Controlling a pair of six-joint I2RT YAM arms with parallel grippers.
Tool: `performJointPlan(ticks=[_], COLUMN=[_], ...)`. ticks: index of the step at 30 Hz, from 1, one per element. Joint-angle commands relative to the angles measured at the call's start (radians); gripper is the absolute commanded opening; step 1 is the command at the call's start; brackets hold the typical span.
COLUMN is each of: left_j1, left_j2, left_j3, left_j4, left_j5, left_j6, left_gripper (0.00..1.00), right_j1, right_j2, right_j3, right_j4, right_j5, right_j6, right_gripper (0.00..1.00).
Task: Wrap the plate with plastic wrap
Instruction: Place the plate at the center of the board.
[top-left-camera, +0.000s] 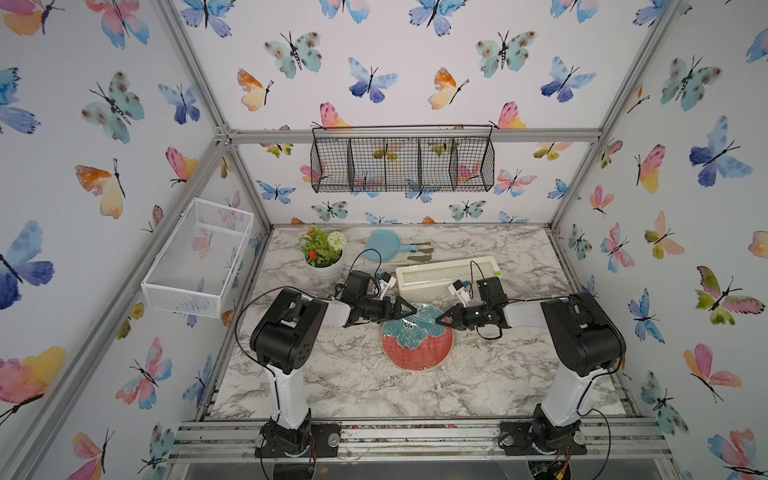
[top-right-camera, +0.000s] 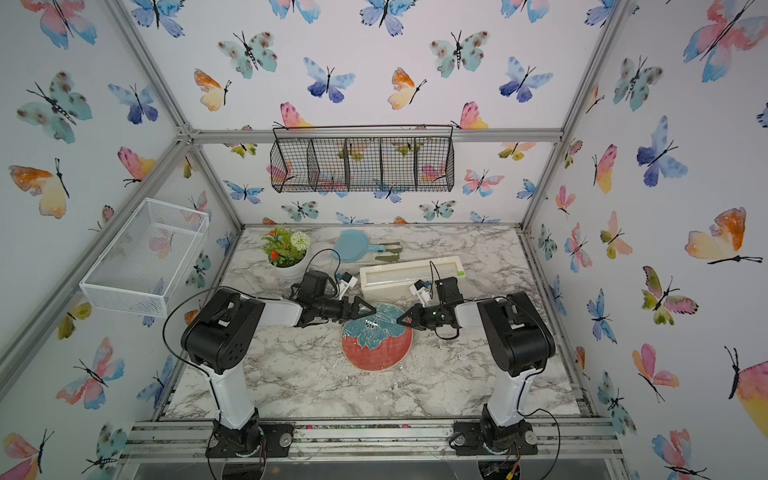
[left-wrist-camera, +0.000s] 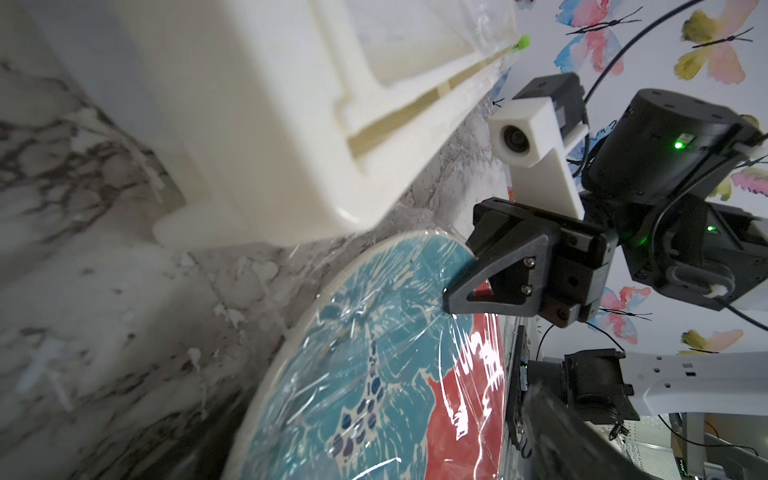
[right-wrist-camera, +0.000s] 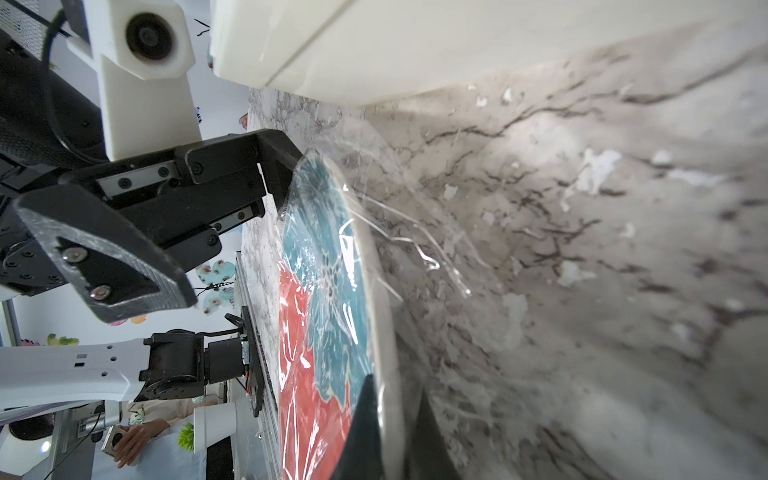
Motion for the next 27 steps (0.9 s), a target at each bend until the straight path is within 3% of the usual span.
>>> performJointPlan(ticks=[1,3,5,8,11,17,23,25,27], left_j1=[0.001,0.000,0.002,0.004,0.008,0.042,0.048,0.049,0.048], left_j2=[-0.004,-0.014,-0.025,-0.027,-0.021,-0.063,-0.110,-0.146,-0.201], left_j3=[0.057,0.099,0.119,0.134,0.143,0.180,0.256,0.251,0.226], left_j4=[-0.202,-0.331,-0.388,-0.414,-0.428,-0.525,-0.674,-0.678,-0.656], left_j5=[-0.051,-0.155,-0.209,-0.241,-0.241,-0.335,-0.555,-0.578,-0.587], left_j6=[0.083,0.142,0.169,0.171,0.176,0.199,0.229,0.229,0.217], left_gripper=[0.98,0.98,0.98,0.98,0.98,0.98,0.99,0.98,0.98], right_j1=[0.006,0.006,0.006,0.005,0.002,-0.006,-0.005,-0.005,-0.005], right_j2=[0.022,0.011,-0.004,-0.036,-0.093,-0.198,-0.256,-0.276,-0.283], right_j3=[0.000,0.008,0.018,0.032,0.047,0.106,0.171,0.184,0.164], right_j4=[-0.060,-0.110,-0.161,-0.224,-0.288,-0.446,-0.548,-0.533,-0.430], right_j5=[0.129,0.173,0.218,0.273,0.326,0.451,0.586,0.540,0.396], right_j6=[-0.043,-0.068,-0.091,-0.112,-0.129,-0.168,-0.142,-0.133,-0.102], right_gripper=[0.13,0.22,0.42,0.62,0.72,0.80,0.77,0.74,0.70])
